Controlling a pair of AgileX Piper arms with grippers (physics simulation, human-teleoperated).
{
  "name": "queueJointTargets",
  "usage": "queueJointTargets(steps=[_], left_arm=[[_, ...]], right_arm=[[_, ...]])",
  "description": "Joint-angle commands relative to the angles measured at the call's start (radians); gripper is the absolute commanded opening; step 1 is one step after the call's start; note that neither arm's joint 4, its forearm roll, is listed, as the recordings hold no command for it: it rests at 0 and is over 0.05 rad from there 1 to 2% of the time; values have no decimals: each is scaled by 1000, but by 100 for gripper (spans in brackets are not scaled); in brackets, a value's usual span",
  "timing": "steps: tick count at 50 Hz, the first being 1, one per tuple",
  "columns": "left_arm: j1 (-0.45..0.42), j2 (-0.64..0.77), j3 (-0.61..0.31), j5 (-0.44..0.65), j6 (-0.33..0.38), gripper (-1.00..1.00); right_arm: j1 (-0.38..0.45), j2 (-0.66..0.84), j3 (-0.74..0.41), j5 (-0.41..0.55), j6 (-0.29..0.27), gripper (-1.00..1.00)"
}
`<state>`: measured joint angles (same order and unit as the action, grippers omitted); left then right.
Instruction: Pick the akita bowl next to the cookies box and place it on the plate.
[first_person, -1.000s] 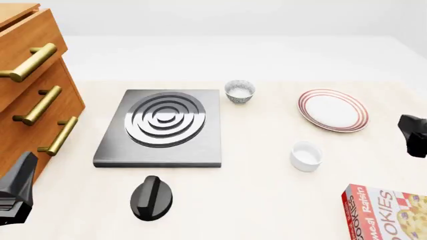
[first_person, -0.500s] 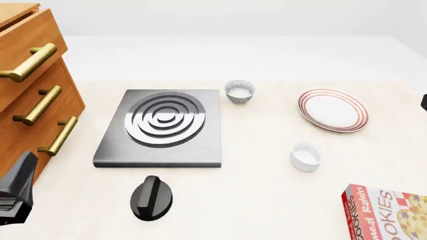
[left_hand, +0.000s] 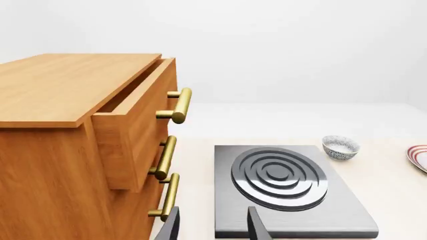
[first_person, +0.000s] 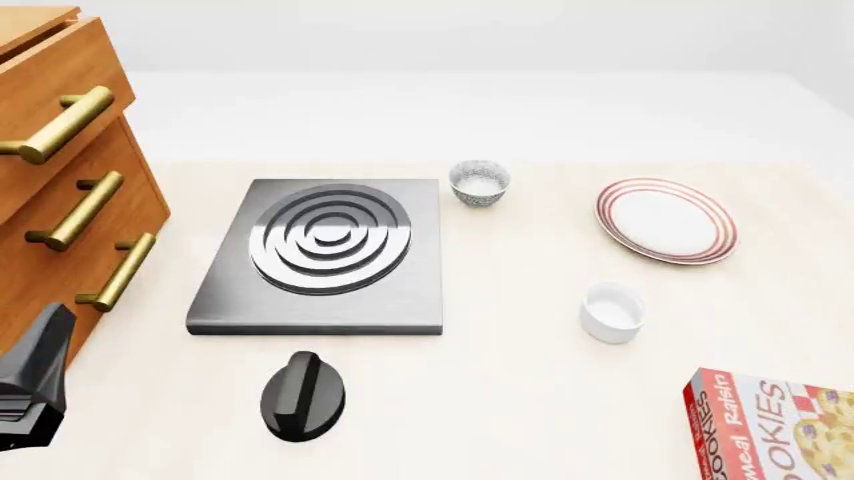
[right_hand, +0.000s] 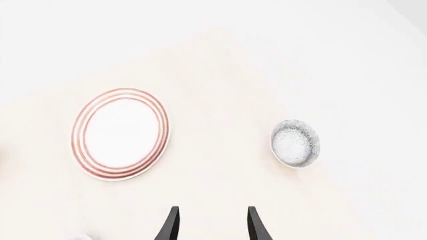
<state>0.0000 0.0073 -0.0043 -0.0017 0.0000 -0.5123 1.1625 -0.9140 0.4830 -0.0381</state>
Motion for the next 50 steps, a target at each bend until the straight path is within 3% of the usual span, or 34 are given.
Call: queueJointTargets(steps=[1, 14, 28, 43, 50], left_arm=[[0, 0, 0, 0, 0, 100], [0, 0, 0, 0, 0, 100], [0, 0, 0, 0, 0, 100], [0, 0, 0, 0, 0, 100], [0, 0, 0, 0, 0, 100]], right_arm=[[-88, 151, -124, 10, -5, 100], [-170, 284, -294, 76, -7, 100], [-222, 444, -536, 182, -56, 100], [-290, 512, -625, 202, -7, 100], [-323, 540, -648, 201, -9, 100]])
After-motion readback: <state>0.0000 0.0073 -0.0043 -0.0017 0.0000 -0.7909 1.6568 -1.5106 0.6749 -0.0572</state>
